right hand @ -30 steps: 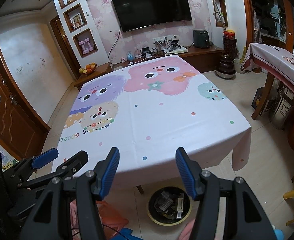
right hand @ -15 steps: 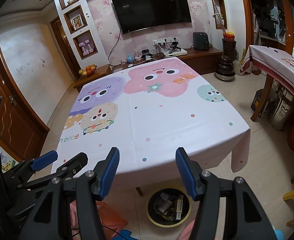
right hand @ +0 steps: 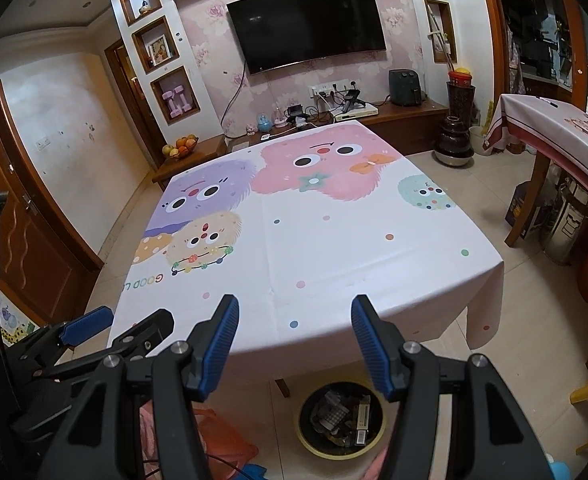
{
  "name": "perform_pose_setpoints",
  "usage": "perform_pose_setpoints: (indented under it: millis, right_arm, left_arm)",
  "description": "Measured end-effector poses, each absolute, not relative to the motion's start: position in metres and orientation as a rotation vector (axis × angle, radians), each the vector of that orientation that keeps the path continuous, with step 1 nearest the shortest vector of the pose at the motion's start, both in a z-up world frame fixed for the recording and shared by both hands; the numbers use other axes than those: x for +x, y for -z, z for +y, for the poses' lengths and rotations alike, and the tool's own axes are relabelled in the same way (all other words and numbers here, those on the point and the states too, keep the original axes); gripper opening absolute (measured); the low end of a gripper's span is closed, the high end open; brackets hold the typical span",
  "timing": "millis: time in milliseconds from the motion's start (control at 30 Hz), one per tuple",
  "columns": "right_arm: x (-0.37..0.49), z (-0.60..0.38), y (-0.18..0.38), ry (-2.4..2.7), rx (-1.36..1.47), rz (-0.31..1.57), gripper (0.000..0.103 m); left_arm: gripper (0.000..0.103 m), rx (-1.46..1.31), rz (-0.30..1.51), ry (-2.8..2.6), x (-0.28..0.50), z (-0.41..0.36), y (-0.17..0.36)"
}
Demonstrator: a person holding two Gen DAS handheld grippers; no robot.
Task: Collect trash
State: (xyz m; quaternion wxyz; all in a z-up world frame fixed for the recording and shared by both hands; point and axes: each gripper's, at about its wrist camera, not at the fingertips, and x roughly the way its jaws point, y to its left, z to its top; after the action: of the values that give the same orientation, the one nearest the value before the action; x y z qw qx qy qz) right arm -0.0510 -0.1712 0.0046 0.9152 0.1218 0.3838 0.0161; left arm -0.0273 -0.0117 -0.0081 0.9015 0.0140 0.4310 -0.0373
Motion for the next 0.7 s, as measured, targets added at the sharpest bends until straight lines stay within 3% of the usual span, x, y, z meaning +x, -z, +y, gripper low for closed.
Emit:
perform_pose_setpoints:
  millis: [700]
  right_arm:
    - [-0.0522, -0.1699, -0.0036, -0.029, 0.251, 0.792, 0.059]
  left_arm:
    - [0.071, 0.035, 0.894, 0.055, -0.0308, -0.0135, 0.0055]
